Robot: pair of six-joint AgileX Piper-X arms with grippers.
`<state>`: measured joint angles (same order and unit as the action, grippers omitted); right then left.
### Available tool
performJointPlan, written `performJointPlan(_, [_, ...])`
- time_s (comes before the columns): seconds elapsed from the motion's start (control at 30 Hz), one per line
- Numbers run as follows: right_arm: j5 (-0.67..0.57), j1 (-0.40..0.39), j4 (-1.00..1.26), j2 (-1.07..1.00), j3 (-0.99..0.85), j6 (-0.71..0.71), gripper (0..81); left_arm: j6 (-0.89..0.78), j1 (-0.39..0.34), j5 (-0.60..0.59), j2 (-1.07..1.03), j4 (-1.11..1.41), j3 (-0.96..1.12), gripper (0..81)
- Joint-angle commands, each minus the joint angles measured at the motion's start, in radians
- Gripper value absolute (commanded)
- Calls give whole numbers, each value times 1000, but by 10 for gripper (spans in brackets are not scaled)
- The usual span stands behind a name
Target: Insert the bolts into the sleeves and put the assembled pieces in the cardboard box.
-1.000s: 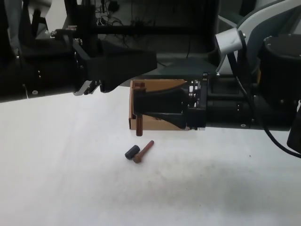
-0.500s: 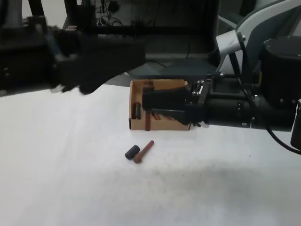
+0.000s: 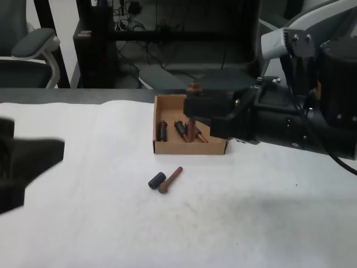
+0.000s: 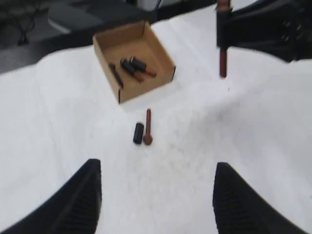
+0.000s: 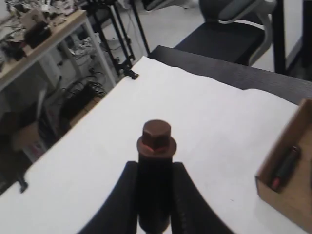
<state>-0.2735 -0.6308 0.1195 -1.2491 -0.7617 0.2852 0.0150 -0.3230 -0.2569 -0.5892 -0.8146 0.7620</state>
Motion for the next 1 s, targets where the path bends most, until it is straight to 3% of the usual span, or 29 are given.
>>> performJointPlan(0.0, [152,-21,-103,33,-13,-95,4,-15,0,30,-23,-87,2,640])
performJointPlan(0.1, [246,-6,-134,-1,-17,-139,4,-54,0,25,-33,-150,2,640])
performJointPlan(0.4, [237,115,-175,-286,-194,-140,4,-80,0,-51,4,-175,5,640])
performJointPlan(0.97, [223,154,-511,-818,-868,-189,4,-102,0,-89,17,-156,5,640])
